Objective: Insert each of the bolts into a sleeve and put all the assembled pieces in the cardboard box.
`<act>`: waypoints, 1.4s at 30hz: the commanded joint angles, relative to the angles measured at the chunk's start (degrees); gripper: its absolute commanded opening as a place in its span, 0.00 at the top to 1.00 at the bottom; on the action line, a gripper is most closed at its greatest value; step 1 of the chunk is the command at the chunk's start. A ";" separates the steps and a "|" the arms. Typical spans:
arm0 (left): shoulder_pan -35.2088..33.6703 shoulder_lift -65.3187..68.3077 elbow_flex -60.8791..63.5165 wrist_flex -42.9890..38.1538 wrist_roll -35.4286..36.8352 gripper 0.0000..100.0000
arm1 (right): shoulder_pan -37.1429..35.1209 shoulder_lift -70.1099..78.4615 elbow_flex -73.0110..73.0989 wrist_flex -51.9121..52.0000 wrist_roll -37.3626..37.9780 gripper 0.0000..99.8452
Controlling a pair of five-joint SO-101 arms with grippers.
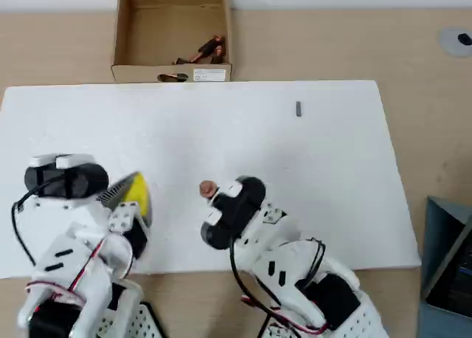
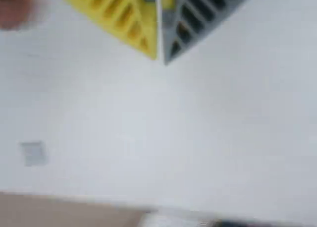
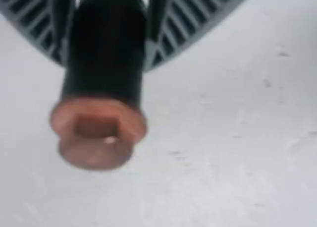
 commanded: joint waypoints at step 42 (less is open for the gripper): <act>-18.90 -0.13 28.04 -0.44 -7.12 1.00 | 19.47 70.46 -56.92 -22.33 -1.14 0.99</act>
